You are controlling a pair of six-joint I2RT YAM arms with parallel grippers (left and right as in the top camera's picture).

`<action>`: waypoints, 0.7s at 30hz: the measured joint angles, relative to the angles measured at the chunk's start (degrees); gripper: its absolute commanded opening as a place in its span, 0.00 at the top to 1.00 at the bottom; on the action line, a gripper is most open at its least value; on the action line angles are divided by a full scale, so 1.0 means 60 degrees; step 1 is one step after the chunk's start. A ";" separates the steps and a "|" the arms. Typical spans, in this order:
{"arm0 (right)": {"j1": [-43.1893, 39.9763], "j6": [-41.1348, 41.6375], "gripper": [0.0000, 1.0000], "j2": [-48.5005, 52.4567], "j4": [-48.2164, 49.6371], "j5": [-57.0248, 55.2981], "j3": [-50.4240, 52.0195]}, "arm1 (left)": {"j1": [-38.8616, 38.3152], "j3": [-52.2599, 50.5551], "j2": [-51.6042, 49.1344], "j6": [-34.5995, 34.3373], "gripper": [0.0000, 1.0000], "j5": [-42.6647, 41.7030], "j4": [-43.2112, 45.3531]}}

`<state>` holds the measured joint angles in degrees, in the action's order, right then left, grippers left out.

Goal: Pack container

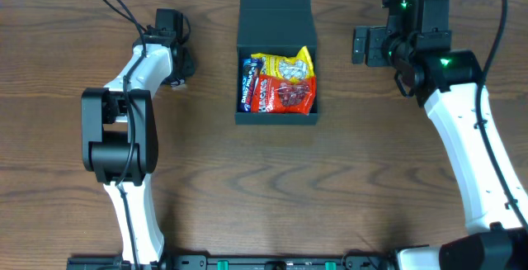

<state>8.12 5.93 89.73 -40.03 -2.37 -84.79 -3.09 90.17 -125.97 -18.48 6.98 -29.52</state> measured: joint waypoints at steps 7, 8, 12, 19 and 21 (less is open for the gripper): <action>0.0000 0.0000 0.01 0.0000 0.0000 0.0000 0.0000 | 0.0000 0.0000 0.0000 0.0000 0.73 -0.0120 -0.0004; 0.0000 0.0000 0.01 0.0000 -0.0004 0.0000 0.0000 | 0.0000 0.0000 0.0000 0.0018 0.76 -0.0131 -0.0004; 0.0000 0.0000 0.01 0.0000 0.0000 -0.0004 0.0000 | 0.0000 0.0000 0.0011 0.0015 0.91 -0.0131 -0.0018; -0.0004 0.0000 0.01 0.0000 0.0004 -0.0011 0.0000 | -0.0066 0.0000 0.0404 0.0393 0.94 -0.0189 -0.0091; 0.0000 0.0000 0.01 0.0000 0.0018 -0.0051 0.0000 | -0.0204 0.0000 0.0925 0.0852 0.94 -0.0361 -0.0062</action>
<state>8.12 5.93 89.73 -39.92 -2.68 -84.79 -4.32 90.17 -120.42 -13.37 4.82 -29.89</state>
